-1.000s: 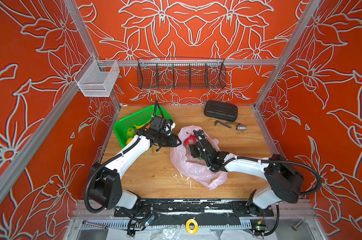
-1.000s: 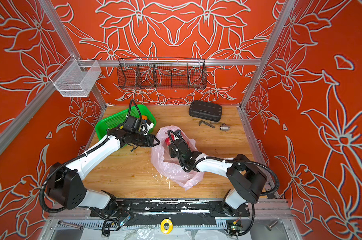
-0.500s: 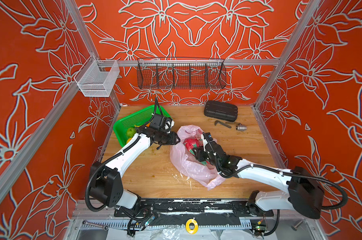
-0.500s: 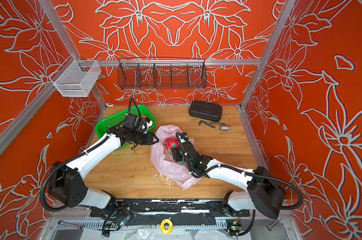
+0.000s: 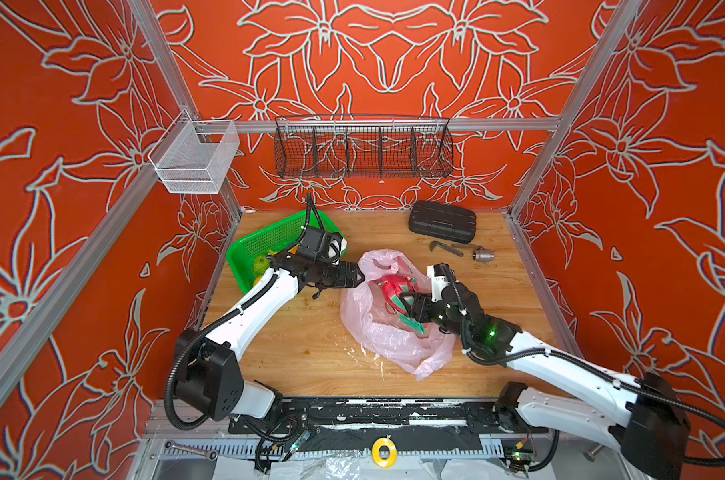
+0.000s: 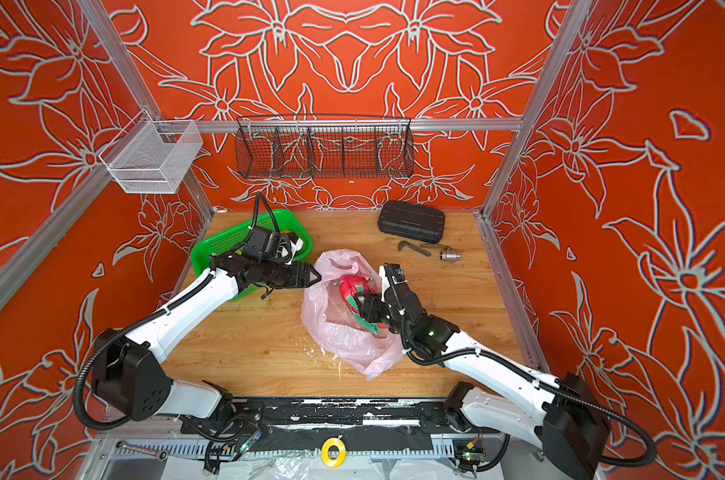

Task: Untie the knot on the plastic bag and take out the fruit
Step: 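Grasp the red dragon fruit with the right gripper and lift it out, then grasp the dragon fruit with the left gripper from the right gripper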

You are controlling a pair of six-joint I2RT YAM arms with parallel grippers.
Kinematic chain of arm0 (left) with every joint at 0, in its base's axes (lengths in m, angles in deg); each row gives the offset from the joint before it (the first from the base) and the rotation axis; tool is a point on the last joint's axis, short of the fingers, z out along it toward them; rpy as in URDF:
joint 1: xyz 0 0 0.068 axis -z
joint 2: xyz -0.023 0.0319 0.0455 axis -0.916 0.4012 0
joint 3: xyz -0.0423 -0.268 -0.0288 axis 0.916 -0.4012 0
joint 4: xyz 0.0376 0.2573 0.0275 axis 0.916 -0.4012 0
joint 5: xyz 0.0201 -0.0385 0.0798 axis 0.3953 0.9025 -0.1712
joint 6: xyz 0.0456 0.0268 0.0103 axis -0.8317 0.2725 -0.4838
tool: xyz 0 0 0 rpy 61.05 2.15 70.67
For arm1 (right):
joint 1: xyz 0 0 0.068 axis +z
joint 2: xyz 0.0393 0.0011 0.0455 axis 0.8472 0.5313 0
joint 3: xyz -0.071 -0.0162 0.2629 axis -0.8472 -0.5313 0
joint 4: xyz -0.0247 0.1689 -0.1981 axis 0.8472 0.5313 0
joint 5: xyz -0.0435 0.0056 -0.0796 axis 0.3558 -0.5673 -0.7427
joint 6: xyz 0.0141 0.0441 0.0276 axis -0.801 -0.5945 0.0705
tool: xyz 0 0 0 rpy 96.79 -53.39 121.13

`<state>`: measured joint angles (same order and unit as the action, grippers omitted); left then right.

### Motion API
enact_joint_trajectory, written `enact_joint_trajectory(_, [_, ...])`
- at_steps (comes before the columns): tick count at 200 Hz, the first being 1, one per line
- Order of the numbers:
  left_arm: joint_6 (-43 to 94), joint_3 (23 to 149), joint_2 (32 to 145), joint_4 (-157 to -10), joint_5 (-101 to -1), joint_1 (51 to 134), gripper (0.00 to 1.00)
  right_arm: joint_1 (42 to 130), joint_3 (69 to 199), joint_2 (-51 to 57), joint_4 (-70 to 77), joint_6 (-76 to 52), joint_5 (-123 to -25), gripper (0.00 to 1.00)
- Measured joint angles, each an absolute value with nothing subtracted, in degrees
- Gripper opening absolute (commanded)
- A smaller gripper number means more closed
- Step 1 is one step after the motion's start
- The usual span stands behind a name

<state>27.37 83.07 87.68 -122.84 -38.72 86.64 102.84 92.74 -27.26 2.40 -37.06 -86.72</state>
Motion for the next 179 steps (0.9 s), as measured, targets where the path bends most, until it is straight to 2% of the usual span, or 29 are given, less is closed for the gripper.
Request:
enact_joint_trajectory(69, [28.9, 82.19, 80.16, -119.5, -37.92, 86.66, 0.84, 102.16, 92.89, -33.75, 4.28, -40.32, -84.58, 0.36])
enact_joint_trajectory(98, [32.75, 82.85, 77.6, -118.27, -36.28, 86.75, 1.0, 100.96, 93.31, -35.07, 4.35, -40.73, -84.43, 0.36])
enact_joint_trajectory(179, [47.87, 88.49, 78.65, -115.89, -33.09, 90.35, 0.98, 99.25, 97.74, -37.23, 2.95, -40.76, -82.75, 0.36])
